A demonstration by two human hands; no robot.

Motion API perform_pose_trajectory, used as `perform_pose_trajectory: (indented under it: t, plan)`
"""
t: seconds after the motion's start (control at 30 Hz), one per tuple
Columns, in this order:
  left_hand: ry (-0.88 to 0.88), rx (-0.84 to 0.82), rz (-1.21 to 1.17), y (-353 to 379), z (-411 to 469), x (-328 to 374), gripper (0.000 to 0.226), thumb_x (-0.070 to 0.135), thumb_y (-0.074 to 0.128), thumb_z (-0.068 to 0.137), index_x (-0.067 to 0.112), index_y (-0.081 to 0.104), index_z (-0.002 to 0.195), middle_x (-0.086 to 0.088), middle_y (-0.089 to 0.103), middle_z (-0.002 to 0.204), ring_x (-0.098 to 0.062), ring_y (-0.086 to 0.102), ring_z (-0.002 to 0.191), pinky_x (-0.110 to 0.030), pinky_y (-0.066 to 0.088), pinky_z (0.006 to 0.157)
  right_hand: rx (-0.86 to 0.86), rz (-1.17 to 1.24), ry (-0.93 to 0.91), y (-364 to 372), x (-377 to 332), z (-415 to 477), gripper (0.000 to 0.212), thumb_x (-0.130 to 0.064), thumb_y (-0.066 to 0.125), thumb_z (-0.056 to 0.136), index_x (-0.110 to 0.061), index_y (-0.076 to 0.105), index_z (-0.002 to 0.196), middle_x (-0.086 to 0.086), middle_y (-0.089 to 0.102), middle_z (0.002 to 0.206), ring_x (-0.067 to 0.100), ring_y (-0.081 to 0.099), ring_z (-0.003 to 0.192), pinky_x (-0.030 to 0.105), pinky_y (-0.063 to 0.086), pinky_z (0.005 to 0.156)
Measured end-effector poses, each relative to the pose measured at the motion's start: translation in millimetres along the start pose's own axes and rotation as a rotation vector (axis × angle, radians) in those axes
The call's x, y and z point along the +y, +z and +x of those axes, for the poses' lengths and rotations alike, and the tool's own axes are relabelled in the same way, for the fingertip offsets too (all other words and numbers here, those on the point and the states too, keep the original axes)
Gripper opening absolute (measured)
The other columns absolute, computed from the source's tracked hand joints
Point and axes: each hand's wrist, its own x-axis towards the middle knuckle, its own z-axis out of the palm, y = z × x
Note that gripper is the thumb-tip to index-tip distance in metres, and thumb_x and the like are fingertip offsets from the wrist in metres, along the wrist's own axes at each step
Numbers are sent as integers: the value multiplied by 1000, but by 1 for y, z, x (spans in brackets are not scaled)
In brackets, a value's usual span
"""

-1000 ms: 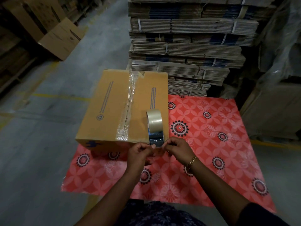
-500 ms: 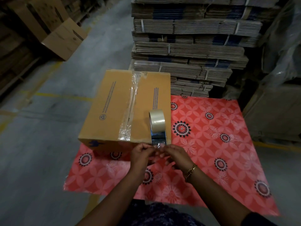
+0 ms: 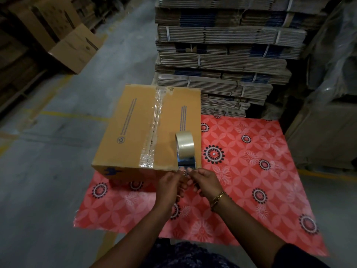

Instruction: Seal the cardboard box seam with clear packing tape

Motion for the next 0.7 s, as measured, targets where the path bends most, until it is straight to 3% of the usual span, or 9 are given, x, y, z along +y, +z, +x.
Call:
perform_pose_trajectory:
  t: [0.07,0.17,0.33,0.47,0.7]
  plan:
    - [-16,-58,40,6,1,3,50,50,57,97,11,71,70,-5,65,56,-11,51,40,-19,34,40,-3,20,-2,0,-4,0,33,-22,63,96,-8,62,66,3,61,53,2,50,33,11,33,33]
    - [18,-72,36,13,4,4,48,49,58,98,17,67,63,-3,58,51,-11,42,37,-19,27,40,1,14,6,-1,-4,3,34,-20,61,96,-8,62,65,4,60,51,4,51,33,12,33,33]
    - [126,-74,1,15,7,-2,36,24,56,102,17,63,67,6,56,48,-3,43,38,-15,29,39,26,-124,-65,-3,4,8,34,-19,62,96,-7,66,64,2,62,49,4,52,35,19,39,40]
    - [129,-69,18,14,15,-9,38,25,56,102,17,63,66,6,56,45,-5,44,38,-17,29,39,-24,-97,-78,-5,5,12,34,-19,59,98,-3,69,69,11,65,56,7,54,37,19,41,42]
    - [149,-157,72,3,19,-14,40,18,49,105,14,58,67,5,51,45,-8,40,37,-19,28,38,-93,-140,-18,-13,0,7,31,-13,50,101,0,70,82,5,65,58,2,53,34,12,32,34]
